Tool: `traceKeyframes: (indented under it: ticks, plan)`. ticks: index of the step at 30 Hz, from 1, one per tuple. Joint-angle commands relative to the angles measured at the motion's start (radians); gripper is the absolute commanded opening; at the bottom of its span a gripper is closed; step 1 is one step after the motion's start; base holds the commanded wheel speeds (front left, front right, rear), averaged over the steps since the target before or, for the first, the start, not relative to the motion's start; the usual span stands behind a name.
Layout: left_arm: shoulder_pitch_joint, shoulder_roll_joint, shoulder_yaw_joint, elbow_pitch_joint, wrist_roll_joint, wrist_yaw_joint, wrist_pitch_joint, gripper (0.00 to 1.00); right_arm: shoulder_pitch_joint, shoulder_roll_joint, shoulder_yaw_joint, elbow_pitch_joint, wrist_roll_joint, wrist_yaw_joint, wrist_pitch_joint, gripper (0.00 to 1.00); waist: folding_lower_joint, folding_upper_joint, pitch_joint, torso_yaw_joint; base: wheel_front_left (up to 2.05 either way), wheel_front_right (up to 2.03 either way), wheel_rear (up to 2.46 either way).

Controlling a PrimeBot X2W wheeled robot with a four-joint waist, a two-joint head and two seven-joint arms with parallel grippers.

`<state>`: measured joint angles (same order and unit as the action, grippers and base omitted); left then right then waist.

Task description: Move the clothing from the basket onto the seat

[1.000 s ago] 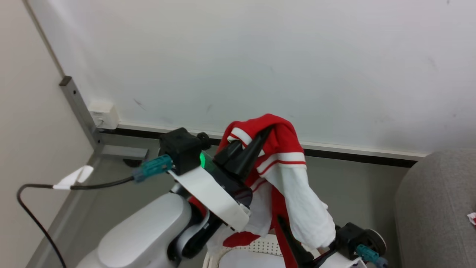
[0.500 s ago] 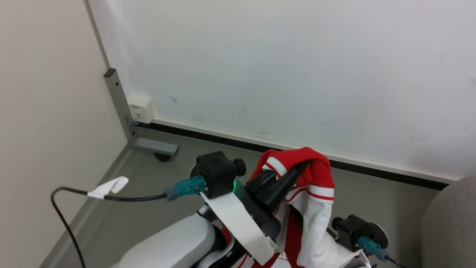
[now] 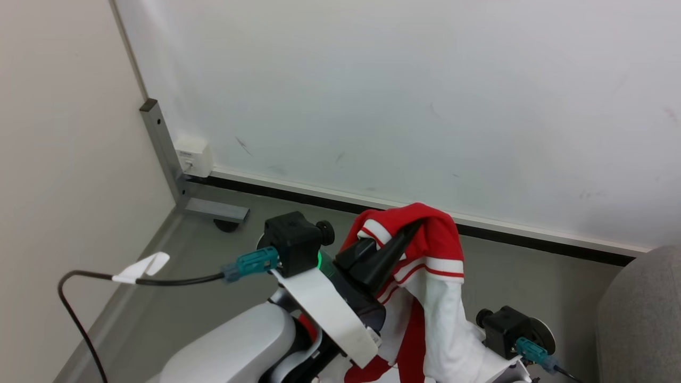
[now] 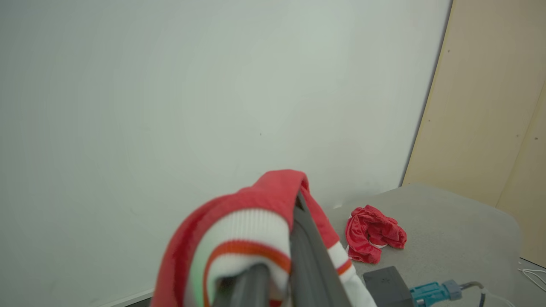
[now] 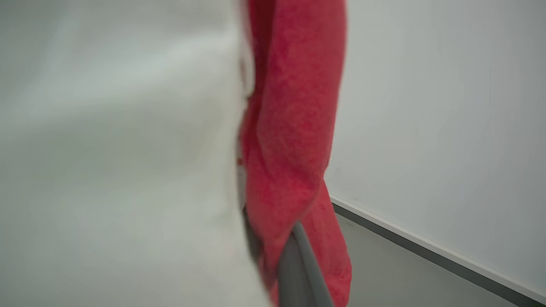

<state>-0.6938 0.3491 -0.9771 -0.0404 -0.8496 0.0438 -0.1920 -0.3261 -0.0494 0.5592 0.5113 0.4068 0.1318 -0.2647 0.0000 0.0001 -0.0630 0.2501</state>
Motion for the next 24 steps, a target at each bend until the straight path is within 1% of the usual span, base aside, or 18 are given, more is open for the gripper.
traceKeyframes:
  ticks: [1, 9, 10, 12, 14, 15, 16, 17, 21, 24]
  plan:
    - [0.010, 0.005, 0.005, 0.003, -0.014, 0.001, -0.004, 0.00, 0.007, -0.002, -0.005, -0.008, 0.003, -0.002, 0.001, 0.00, 0.0000, -0.0001, 0.001, -0.003, 0.00, 0.00, 0.00]
    - [0.014, 0.013, 0.014, 0.023, -0.019, 0.001, -0.014, 0.00, 0.016, -0.002, -0.030, -0.025, 0.002, -0.002, 0.001, 0.00, 0.0000, -0.0001, 0.005, -0.017, 0.00, 0.00, 0.00]
    - [0.016, 0.015, 0.013, 0.026, -0.019, 0.001, -0.015, 0.04, 0.018, -0.002, -0.038, -0.031, 0.002, -0.002, 0.001, 0.00, 0.0000, -0.0001, 0.005, -0.018, 0.00, 0.00, 0.00]
    - [0.022, 0.018, 0.013, 0.033, -0.021, 0.001, -0.018, 0.18, 0.023, -0.002, -0.057, -0.042, -0.001, -0.002, 0.001, 0.00, 0.0000, -0.0001, 0.008, -0.023, 0.00, 0.00, 0.00]
    - [0.027, 0.025, 0.009, 0.042, -0.019, -0.002, -0.017, 0.40, 0.026, -0.002, -0.079, -0.053, 0.002, -0.002, 0.001, 0.00, 0.0000, -0.0001, 0.012, -0.029, 0.00, 0.00, 0.00]
    - [0.029, 0.027, 0.009, 0.046, -0.016, -0.003, -0.019, 0.58, 0.027, -0.002, -0.089, -0.059, 0.002, -0.002, 0.001, 0.00, 0.0000, -0.0001, 0.014, -0.034, 0.00, 0.00, 0.00]
    - [0.033, 0.030, 0.006, 0.050, -0.016, -0.004, -0.020, 0.90, 0.027, -0.002, -0.098, -0.066, -0.004, -0.002, 0.001, 0.00, 0.0000, -0.0001, 0.016, -0.039, 0.00, 0.00, 0.00]
    - [0.038, 0.032, 0.005, 0.053, -0.016, -0.004, -0.021, 1.00, 0.030, -0.002, -0.107, -0.072, -0.009, -0.002, 0.001, 0.00, 0.0000, -0.0001, 0.018, -0.045, 0.00, 0.00, 0.00]
    - [0.058, 0.042, -0.003, 0.056, -0.013, -0.009, -0.026, 1.00, 0.038, -0.002, -0.151, -0.102, -0.015, -0.002, 0.001, 0.00, 0.0000, -0.0001, 0.026, -0.077, 0.00, 0.00, 0.00]
    - [0.073, 0.056, -0.023, 0.053, 0.010, -0.020, -0.032, 1.00, 0.044, -0.002, -0.190, -0.131, -0.022, -0.002, 0.001, 0.00, 0.0000, -0.0001, 0.033, -0.107, 0.00, 0.00, 0.00]
